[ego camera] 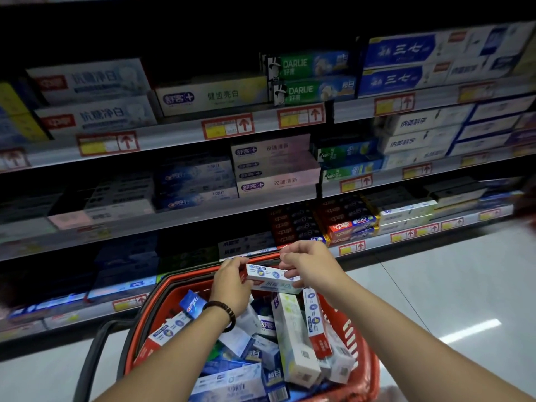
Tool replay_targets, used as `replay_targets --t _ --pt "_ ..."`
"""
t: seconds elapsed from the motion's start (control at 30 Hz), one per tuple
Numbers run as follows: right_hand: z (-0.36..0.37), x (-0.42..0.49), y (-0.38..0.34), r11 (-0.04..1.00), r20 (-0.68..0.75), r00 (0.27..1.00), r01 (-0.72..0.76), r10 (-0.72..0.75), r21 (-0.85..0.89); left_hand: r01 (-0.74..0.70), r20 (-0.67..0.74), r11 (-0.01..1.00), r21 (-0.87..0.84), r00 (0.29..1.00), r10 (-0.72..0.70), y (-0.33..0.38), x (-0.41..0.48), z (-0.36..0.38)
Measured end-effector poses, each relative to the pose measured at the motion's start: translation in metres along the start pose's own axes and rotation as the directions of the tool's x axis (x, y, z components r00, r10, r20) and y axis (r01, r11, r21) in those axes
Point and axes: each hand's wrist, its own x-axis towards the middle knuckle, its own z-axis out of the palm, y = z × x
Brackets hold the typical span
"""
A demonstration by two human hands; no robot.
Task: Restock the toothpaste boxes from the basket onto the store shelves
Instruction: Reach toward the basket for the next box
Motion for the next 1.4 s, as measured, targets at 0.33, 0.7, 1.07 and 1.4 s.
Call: replay_targets --t 0.33,0.7,1.07,1.4 --pt "-0.006 -0.003 -0.004 1.000 -0.003 1.000 -0.018 0.018 -0.007 0.033 0.077 0.999 0.033 0.996 -0.036 -0.002 0.002 -0.002" --pt "-0.007 0.002 -0.003 0.999 -0.028 0.999 -0.039 0.039 0.017 0.056 0.050 0.996 -0.071 0.997 -0.052 -0.012 0.001 -0.045" --pt "0.000 0.013 0.000 0.993 -0.169 0.985 0.002 -0.022 -0.120 0.095 -0.031 0.957 -0.273 0.994 -0.108 -0.016 -0.008 -0.100" --pt "0.029 0.012 -0.008 0.997 -0.127 0.990 0.046 -0.053 -0.062 0.103 -0.040 0.844 -0.526 0.989 -0.146 -0.019 -0.031 -0.144"
